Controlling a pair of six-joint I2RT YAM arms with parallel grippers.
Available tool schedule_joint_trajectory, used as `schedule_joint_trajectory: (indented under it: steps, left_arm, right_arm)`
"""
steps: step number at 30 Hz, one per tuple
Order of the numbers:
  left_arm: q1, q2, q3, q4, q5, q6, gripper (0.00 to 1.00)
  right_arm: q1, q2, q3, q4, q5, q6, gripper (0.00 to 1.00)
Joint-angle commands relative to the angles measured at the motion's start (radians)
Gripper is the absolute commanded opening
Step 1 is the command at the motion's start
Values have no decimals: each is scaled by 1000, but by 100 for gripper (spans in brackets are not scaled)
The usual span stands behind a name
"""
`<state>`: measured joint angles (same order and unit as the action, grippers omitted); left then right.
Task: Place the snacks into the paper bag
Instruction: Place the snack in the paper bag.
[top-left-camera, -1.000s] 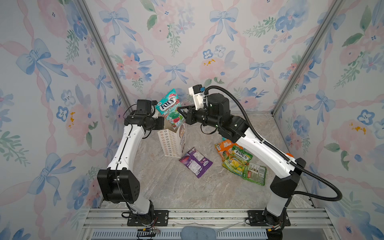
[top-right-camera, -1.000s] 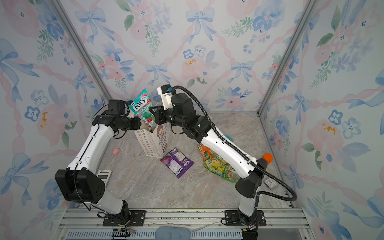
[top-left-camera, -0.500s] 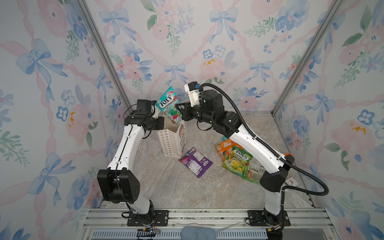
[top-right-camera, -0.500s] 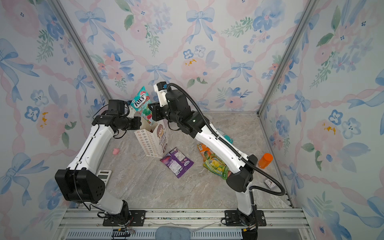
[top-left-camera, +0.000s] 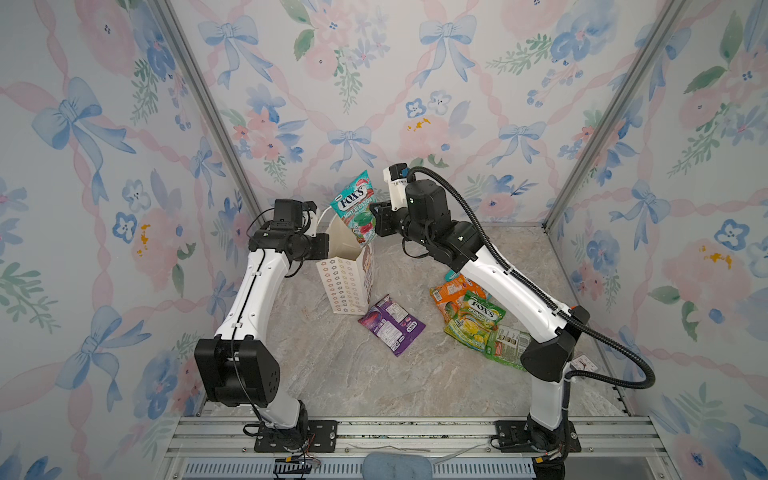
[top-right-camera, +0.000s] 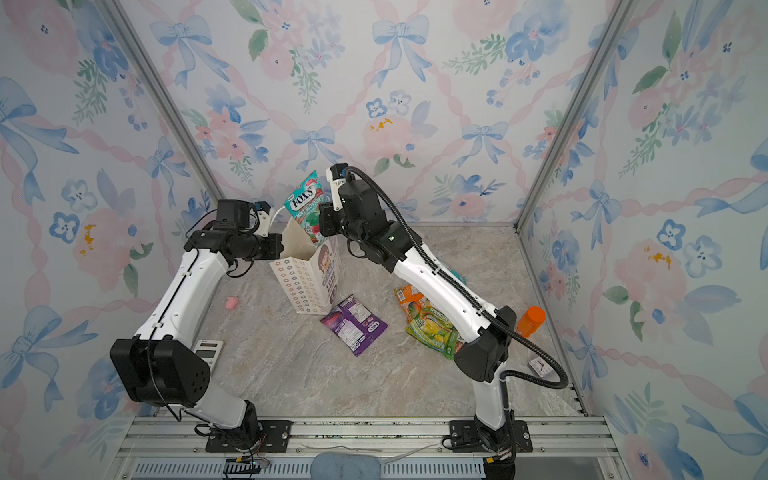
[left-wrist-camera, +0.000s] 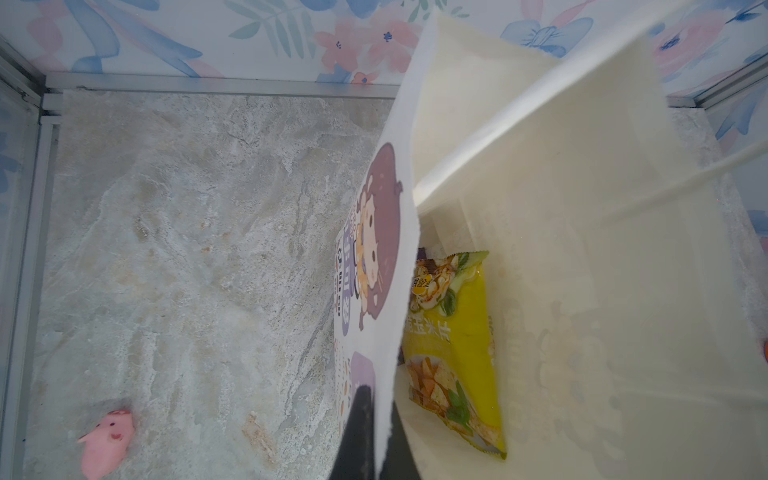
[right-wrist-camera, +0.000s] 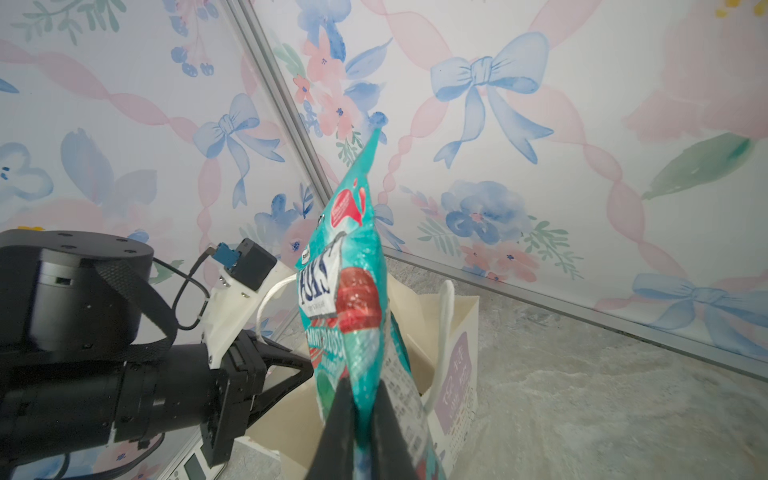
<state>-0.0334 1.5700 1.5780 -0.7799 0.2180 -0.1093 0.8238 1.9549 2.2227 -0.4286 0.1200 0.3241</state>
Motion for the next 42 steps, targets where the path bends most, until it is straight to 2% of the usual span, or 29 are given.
schedule_joint_trajectory:
  steps: [1,24,42]
  left_arm:
    - [-7,2,-10,21,28,-15,0]
    - [-7,-1,-9,22,33,-16,0]
    - [-9,0,-11,23,39,-20,0]
  right_arm:
    - [-8,-20,7,11,62,-26,0]
    - [2,-63,-70,30,197,-78,0]
    - [67,39,46,-67,224,-119,0]
